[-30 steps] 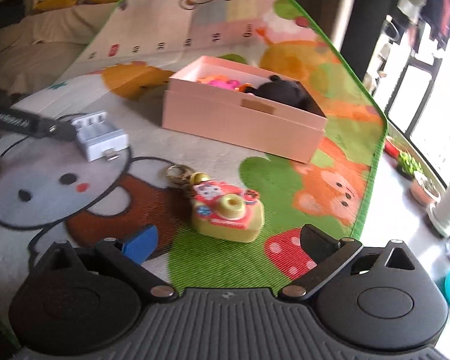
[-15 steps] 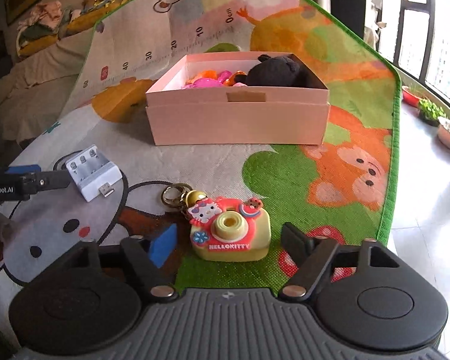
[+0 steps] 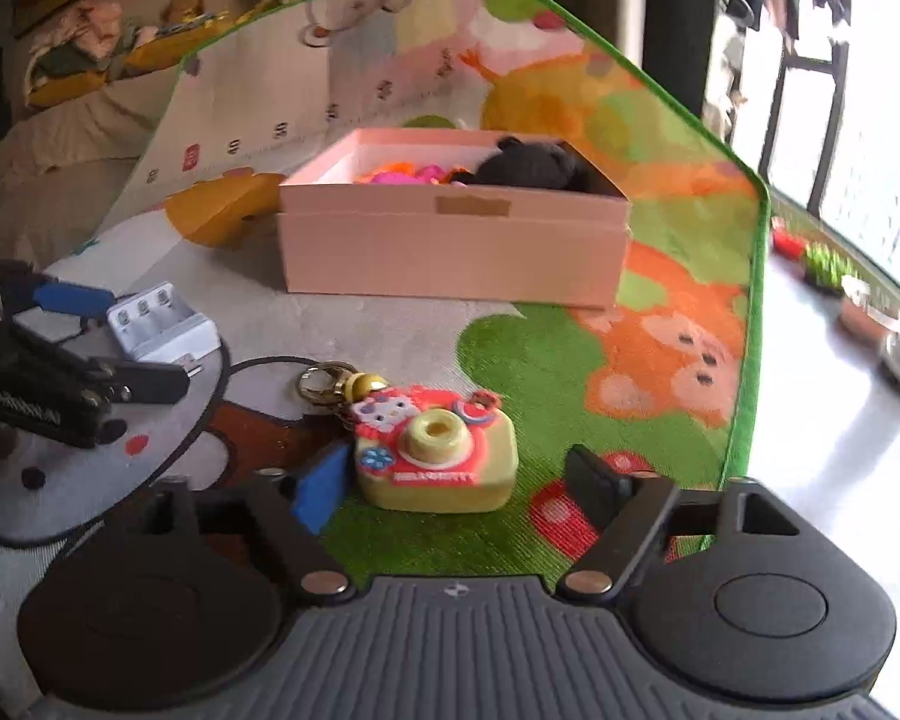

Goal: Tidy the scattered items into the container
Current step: 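Grasp the white charger with the left tool while the right tool grasps the Hello Kitty toy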

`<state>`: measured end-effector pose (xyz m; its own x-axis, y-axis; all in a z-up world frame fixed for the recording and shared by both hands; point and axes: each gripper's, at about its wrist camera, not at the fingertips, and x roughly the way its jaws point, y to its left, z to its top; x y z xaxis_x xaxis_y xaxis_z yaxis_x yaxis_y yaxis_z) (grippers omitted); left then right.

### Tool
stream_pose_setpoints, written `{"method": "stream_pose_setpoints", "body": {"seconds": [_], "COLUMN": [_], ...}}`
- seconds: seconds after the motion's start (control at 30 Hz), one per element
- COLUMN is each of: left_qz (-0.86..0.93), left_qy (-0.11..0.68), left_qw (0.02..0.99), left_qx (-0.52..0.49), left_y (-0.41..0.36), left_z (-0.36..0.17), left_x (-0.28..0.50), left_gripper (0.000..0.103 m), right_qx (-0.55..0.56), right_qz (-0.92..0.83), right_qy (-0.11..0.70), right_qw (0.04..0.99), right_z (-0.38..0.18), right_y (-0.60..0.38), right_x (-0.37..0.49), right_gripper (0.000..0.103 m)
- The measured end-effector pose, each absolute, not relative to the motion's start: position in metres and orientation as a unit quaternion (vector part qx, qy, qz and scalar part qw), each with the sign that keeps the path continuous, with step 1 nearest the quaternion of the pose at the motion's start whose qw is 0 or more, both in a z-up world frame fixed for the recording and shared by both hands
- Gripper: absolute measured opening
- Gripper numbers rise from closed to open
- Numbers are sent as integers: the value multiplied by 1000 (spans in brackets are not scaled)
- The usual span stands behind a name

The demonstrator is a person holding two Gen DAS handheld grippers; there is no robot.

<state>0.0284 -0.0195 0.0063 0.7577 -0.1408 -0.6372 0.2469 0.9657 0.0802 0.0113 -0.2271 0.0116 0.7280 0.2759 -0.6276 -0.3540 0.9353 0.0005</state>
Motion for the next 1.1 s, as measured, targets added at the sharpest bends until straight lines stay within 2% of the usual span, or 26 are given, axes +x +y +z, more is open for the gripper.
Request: {"method": "stream_pose_setpoints", "body": {"seconds": [0.13, 0.17, 0.5, 0.6, 1.0, 1.07, 1.1], "left_qz": [-116, -118, -122, -122, -142, -149, -151], "left_qy": [325, 325, 334, 333, 319, 317, 316], "left_qw": [933, 933, 932, 933, 936, 936, 936], "left_qx": [100, 101, 70, 67, 31, 30, 31], "left_y": [-23, -22, -13, -13, -13, -14, -16], "left_z": [6, 6, 5, 6, 23, 25, 26], "left_x": [32, 34, 41, 40, -1, -12, -17], "left_gripper": [103, 103, 103, 95, 95, 95, 95], "right_qx": [-69, -70, -66, -66, -54, -64, -67], "right_qz": [191, 196, 198, 198, 190, 189, 189], "right_qy": [335, 339, 341, 341, 318, 311, 311], "right_qw": [920, 917, 917, 917, 927, 929, 929], "right_z": [10, 10, 10, 10, 18, 21, 24], "right_y": [-223, -222, -223, -223, -231, -229, -228], "right_x": [11, 12, 11, 11, 1, -2, -1], "right_gripper": [102, 103, 103, 103, 103, 99, 92]}}
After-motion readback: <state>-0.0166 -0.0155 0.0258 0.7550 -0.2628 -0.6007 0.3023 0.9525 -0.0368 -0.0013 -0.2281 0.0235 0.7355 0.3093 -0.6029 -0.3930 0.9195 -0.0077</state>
